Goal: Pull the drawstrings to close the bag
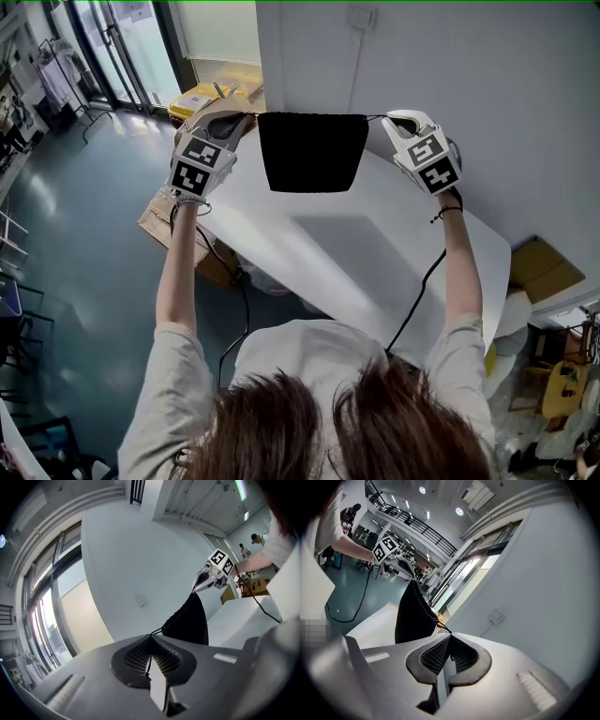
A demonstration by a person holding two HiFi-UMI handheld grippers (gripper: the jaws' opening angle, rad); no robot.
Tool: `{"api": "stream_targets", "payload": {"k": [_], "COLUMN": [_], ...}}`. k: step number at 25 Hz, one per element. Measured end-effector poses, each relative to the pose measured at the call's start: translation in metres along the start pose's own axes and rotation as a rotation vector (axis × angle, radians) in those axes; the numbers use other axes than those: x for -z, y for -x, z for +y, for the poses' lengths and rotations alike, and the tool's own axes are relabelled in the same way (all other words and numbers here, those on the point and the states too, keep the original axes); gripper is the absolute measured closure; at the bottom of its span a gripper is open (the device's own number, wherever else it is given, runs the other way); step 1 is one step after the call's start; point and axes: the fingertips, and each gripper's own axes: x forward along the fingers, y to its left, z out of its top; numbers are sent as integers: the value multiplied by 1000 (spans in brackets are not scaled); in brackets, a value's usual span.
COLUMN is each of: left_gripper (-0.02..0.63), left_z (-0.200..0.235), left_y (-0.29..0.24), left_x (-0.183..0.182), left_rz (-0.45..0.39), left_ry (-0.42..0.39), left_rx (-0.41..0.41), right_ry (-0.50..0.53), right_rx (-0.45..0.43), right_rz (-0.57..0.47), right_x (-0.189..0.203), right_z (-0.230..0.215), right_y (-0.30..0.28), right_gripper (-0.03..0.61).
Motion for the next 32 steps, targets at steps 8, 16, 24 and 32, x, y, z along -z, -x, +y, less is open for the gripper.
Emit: {"api": "stream_targets", "payload": {"k": [8, 16, 24, 32], "left_gripper": [612, 612, 612, 612], "left_z": [4, 8, 9, 8], "left_y": [3, 7, 11, 14], "left_x": [5, 7, 14, 19], "left_rz": [23, 30, 38, 42], "left_ry": [-21, -9, 16, 53], "left_rx": [-3, -8, -24, -32], "right_ry": [-2, -5, -15, -35], "right_rx": [15, 41, 66, 111], "right_rz": [28, 31, 41, 48], "right_x": [5, 6, 10, 13], "right_z": [-1, -3, -2, -4], "right_y": [1, 5, 5, 6], "right_gripper": [565, 565, 565, 565]}}
